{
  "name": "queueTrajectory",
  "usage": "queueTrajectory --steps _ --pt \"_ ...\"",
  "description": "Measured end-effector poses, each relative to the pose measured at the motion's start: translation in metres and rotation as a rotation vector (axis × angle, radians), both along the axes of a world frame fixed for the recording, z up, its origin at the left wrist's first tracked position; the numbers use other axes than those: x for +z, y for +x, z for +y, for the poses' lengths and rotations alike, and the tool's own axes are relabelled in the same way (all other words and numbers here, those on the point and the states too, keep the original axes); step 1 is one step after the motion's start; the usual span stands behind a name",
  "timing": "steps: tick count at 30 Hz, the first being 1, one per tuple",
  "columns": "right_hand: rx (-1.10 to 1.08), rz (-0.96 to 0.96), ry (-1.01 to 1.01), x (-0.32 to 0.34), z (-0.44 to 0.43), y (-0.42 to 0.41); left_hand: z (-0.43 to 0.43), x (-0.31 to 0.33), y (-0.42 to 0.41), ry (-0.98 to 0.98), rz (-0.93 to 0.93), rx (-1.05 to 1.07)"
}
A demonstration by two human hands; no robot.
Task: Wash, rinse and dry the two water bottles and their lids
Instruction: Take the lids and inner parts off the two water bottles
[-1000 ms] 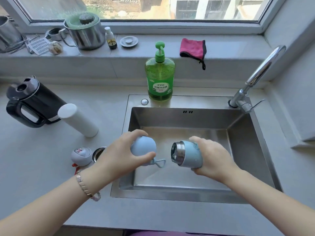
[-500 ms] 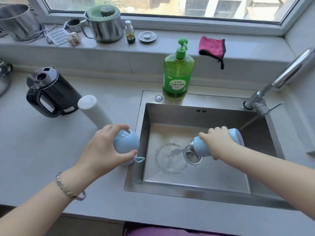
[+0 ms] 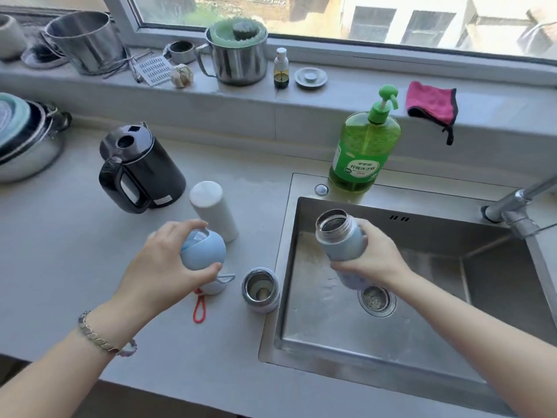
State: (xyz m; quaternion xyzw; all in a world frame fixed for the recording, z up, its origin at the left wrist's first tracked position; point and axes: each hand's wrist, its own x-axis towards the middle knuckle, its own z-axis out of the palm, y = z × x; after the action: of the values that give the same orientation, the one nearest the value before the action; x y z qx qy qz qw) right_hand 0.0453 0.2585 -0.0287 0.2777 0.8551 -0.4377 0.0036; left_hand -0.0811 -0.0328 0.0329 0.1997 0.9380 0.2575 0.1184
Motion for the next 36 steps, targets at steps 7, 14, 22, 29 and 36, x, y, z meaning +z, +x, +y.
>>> queueTrajectory --steps 7,14,22,29,36 --pt "-0.072 0.243 -0.242 -0.035 -0.071 -0.096 -0.025 -0.027 -0.038 -0.048 -0.015 0.082" --pt "0.008 0.114 -0.178 -0.068 -0.088 -0.106 -0.026 -0.075 -0.085 -0.197 -0.099 0.066" --pt "0.085 -0.116 -0.130 -0.072 -0.074 -0.082 -0.022 -0.116 -0.157 -0.489 -0.250 -0.363" --pt "0.145 -0.118 -0.097 -0.061 -0.061 -0.073 -0.023 -0.135 -0.134 -0.323 -0.257 -0.260" --pt "0.197 -0.039 -0.036 -0.037 -0.054 -0.068 0.000 -0.069 -0.122 0.157 -0.139 -0.153"
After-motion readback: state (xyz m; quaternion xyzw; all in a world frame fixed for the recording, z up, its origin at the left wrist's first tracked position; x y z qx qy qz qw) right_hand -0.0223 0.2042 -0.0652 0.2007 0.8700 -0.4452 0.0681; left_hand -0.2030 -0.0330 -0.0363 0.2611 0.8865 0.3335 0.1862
